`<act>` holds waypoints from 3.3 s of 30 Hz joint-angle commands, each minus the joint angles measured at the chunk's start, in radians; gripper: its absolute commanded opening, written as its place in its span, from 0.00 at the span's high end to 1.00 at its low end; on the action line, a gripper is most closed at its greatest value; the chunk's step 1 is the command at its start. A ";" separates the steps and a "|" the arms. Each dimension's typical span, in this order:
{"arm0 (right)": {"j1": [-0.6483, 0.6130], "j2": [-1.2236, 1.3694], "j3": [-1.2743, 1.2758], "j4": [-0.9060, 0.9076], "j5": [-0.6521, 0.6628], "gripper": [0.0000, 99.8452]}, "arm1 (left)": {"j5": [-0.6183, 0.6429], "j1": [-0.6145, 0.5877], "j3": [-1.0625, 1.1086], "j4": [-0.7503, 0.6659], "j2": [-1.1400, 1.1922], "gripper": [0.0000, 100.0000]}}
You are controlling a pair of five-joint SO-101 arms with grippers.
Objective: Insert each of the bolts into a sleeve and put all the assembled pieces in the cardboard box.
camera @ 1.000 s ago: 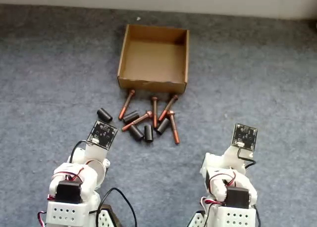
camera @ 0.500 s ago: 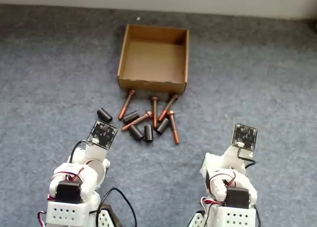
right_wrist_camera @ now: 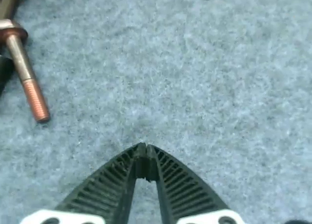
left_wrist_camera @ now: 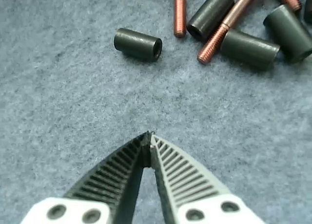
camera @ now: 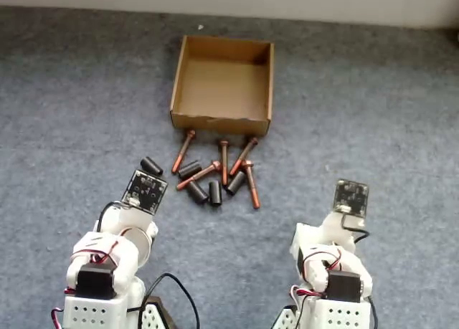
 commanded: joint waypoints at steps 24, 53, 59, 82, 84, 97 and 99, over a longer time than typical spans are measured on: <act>-0.156 0.323 -0.515 -0.035 0.307 0.99 | 0.014 -0.202 -0.056 -0.054 0.005 0.99; -0.607 1.834 -1.457 -0.015 -0.331 0.90 | 0.009 -0.202 -0.047 -0.054 0.005 0.99; -0.628 1.945 -1.514 -0.015 -0.331 0.90 | 0.009 -0.202 -0.047 -0.054 0.005 0.99; -0.556 2.118 -1.578 -0.122 -0.321 0.86 | 0.009 -0.203 -0.044 -0.054 0.005 0.99; -0.556 2.118 -1.572 -0.125 -0.292 0.92 | 0.009 -0.203 -0.039 -0.052 0.005 0.99; -0.578 2.111 -1.623 0.059 -0.230 0.96 | 0.009 -0.200 -0.030 -0.054 0.005 0.99; -0.598 2.115 -1.659 0.068 -0.230 0.91 | 0.009 -0.200 -0.030 -0.055 0.005 0.99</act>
